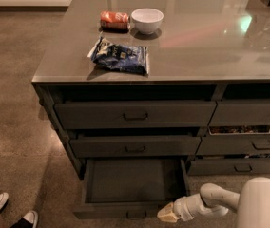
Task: Close bottom drawer
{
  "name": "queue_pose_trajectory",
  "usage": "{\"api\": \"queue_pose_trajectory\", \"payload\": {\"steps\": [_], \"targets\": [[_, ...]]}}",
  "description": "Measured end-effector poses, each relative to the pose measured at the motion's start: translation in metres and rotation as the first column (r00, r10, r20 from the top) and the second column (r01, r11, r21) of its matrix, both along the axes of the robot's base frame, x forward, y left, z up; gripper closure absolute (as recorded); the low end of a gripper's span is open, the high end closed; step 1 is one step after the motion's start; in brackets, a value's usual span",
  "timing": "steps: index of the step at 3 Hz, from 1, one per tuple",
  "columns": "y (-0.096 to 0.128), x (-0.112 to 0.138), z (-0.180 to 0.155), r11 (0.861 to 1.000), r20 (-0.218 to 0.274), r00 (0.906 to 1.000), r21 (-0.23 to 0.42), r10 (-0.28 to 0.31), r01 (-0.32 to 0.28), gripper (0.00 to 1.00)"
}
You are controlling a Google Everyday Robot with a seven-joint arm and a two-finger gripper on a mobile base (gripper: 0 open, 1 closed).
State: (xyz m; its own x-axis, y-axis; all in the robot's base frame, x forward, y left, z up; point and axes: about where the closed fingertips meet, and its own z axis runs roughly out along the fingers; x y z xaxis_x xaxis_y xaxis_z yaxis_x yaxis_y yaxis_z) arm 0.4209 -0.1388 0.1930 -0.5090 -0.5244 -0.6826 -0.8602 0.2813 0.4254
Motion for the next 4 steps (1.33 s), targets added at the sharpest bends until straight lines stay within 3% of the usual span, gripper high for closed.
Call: {"api": "queue_pose_trajectory", "payload": {"steps": [2,3,4], "targets": [[0.007,0.030,0.022,0.999,0.080,0.9967,-0.033,-0.010,0.013,0.11],[0.008,0.032,0.024,0.999,0.086,0.9963,-0.035,-0.006,0.009,0.00],[0.007,0.031,0.025,0.999,0.088,0.9961,-0.035,-0.004,0.007,0.00]]}}
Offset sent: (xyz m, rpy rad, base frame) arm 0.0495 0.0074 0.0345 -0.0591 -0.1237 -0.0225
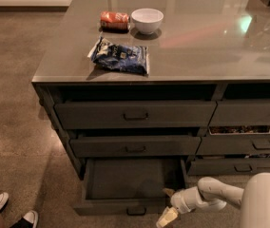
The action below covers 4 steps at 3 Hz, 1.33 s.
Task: Close bottom drawer
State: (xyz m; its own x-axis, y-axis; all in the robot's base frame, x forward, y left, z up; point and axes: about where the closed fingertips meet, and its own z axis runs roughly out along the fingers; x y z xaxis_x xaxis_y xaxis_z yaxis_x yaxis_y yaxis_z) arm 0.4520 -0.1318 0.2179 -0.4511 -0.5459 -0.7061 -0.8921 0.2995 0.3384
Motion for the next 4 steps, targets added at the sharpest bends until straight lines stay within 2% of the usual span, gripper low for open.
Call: {"api": "queue_pose_trajectory", "payload": {"steps": [1,2,3,4], "targets": [[-0.012,-0.006,0.017,1.000,0.032,0.9995,0.018,-0.009,0.008,0.00],[-0.022,-0.009,0.050,0.999,0.110,0.9937,0.048,-0.020,0.015,0.00],[-0.026,-0.014,0.072,0.998,0.147,0.9890,0.070,-0.018,0.007,0.19],[-0.025,-0.022,0.070,0.997,0.123,0.9924,0.079,-0.006,-0.004,0.42]]}}
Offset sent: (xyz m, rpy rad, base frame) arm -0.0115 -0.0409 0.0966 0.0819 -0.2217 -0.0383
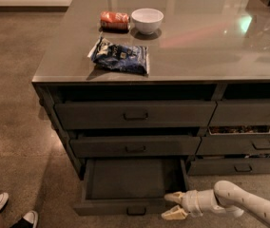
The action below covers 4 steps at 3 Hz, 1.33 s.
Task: Close bottom drawer
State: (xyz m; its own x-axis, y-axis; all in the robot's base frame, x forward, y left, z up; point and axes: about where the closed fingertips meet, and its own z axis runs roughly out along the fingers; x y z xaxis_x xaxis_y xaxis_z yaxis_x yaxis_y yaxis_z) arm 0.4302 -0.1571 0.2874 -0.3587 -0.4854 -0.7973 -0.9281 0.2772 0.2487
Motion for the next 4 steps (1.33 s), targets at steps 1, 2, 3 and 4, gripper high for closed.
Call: {"api": "queue_pose_trajectory", "payload": {"steps": [1,2,3,4], "targets": [[0.008,-0.005,-0.021,1.000,-0.055,0.9983,0.007,0.018,-0.017,0.66],[0.016,-0.009,-0.051,1.000,-0.121,0.9922,0.013,0.029,-0.028,0.89],[0.019,-0.013,-0.079,1.000,-0.183,0.9828,0.014,0.026,-0.024,1.00],[0.022,-0.014,-0.101,1.000,-0.232,0.9726,0.012,0.014,-0.012,0.81]]}}
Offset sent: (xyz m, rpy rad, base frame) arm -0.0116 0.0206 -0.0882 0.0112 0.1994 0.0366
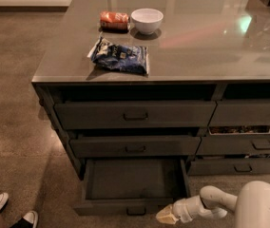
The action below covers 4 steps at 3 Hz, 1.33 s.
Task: Close bottom drawer
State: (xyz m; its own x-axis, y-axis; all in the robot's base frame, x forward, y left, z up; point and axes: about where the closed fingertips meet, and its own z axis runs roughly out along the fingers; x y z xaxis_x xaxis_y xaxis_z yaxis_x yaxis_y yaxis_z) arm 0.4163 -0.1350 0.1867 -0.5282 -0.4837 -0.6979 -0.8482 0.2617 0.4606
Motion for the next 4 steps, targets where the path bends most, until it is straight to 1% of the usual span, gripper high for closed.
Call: {"api": "queue_pose_trajectory", "payload": {"steps": [1,2,3,4], "targets": [[0.003,0.009,-0.011,1.000,-0.023,0.9996,-0.023,-0.018,0.017,0.58],[0.004,0.018,-0.016,0.999,-0.035,0.9989,-0.043,-0.031,0.029,0.35],[0.004,0.018,-0.015,0.999,-0.035,0.9989,-0.043,-0.031,0.029,0.11],[0.008,0.045,-0.012,0.995,-0.013,0.9972,-0.062,-0.073,0.072,0.00]]}}
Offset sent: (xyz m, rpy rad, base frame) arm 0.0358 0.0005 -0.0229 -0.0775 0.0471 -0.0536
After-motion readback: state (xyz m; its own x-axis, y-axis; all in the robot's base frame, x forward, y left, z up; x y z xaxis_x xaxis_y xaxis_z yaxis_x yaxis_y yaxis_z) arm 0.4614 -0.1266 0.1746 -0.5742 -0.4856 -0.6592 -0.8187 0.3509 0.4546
